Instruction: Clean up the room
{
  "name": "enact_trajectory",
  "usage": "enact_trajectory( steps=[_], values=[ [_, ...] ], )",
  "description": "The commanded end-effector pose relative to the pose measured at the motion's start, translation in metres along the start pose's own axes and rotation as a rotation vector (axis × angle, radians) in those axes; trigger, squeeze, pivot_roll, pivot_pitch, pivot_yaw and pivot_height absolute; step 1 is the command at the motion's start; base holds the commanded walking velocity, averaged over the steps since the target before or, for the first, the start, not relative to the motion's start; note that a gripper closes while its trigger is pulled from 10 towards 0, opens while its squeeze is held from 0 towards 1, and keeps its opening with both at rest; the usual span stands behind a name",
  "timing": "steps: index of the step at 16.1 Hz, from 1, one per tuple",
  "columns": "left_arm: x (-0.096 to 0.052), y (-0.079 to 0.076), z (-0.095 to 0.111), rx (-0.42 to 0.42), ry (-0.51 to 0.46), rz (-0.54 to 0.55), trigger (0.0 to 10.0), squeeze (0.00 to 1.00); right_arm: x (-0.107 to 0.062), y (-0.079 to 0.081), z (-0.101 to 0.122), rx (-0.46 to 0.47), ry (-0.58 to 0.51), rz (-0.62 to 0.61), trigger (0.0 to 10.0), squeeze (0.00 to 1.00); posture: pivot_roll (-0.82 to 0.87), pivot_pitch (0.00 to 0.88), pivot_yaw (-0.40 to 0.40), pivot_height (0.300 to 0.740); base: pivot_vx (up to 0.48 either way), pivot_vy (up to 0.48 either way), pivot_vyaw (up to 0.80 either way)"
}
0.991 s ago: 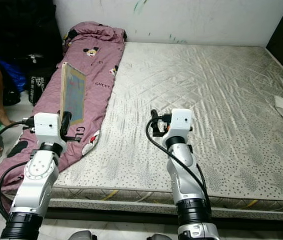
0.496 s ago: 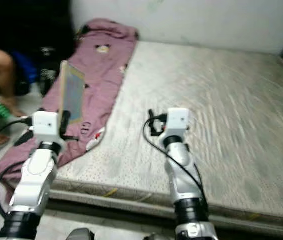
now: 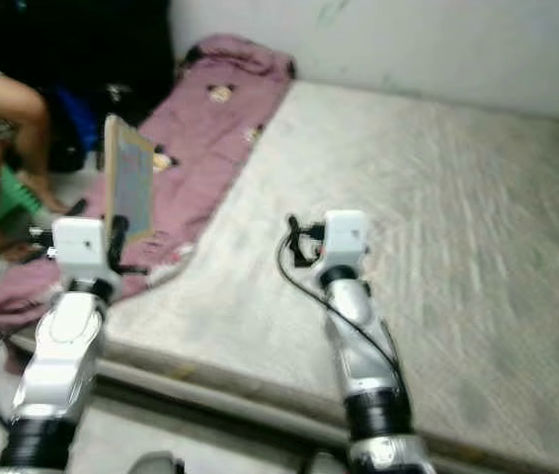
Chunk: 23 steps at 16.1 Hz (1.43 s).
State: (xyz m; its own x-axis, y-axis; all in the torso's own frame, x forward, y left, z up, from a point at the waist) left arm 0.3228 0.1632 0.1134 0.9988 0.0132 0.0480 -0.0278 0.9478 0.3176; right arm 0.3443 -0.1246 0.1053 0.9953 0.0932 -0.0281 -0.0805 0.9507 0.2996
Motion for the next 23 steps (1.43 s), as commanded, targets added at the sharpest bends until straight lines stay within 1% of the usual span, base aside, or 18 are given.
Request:
enact_trajectory(
  steps=[1, 3, 6, 21, 22, 23],
  values=[
    [0.0027, -0.0007, 0.0138, 0.012, -0.058, -0.008, 10.0, 0.0, 0.0017, -0.0014, 0.0052, -0.001, -0.015, -0.005, 10.0, 0.0, 0.02, 0.0, -0.014, 0.74, 0.0, -0.292, 0.0],
    [0.003, -0.0013, 0.014, 0.01, -0.058, -0.009, 10.0, 0.0, 0.0021, -0.003, 0.0036, 0.011, -0.004, -0.014, 10.0, 0.0, 0.02, 0.0, -0.015, 0.74, 0.0, -0.287, 0.0],
    [0.0032, -0.0017, 0.0141, 0.01, -0.058, -0.01, 10.0, 0.0, 0.0024, -0.0035, 0.0038, 0.012, -0.006, -0.015, 10.0, 0.0, 0.02, 0.0, -0.016, 0.74, 0.0, -0.257, -0.61],
    [0.005, -0.0045, 0.0152, 0.006, -0.062, -0.013, 10.0, 0.0, 0.0036, -0.0051, 0.0025, 0.005, 0.002, -0.018, 10.0, 0.0, 0.01, 0.0, -0.019, 0.74, 0.0, -0.255, 0.0],
    [0.005, -0.0046, 0.0154, 0.003, -0.064, -0.013, 10.0, 0.0, 0.0037, -0.005, 0.0024, 0.004, 0.002, -0.018, 10.0, 0.0, 0.01, 0.0, -0.018, 0.74, 0.0, 0.0, 0.0],
    [0.0048, -0.0043, 0.0159, -0.026, -0.068, -0.008, 10.0, 0.0, 0.0037, -0.005, 0.0022, 0.003, 0.002, -0.017, 10.0, 0.0, 0.01, 0.0, -0.02, 0.74, 0.0, 0.0, 0.0]
  ],
)
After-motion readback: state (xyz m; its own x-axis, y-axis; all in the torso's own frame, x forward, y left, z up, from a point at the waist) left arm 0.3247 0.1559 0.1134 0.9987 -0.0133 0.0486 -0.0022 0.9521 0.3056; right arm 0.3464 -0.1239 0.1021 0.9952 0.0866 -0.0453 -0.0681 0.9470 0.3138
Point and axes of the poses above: a point about 5 cm out from each wrist's last joint towards the gripper, its own x axis pointing out of the wrist towards the gripper, its own z axis along the axis of the wrist's last joint, y = z × x, the point moved 3 cm from there along x, pointing out of the wrist towards the gripper, and after that the axes turned 14 degrees about x, right-handed, at the moved point
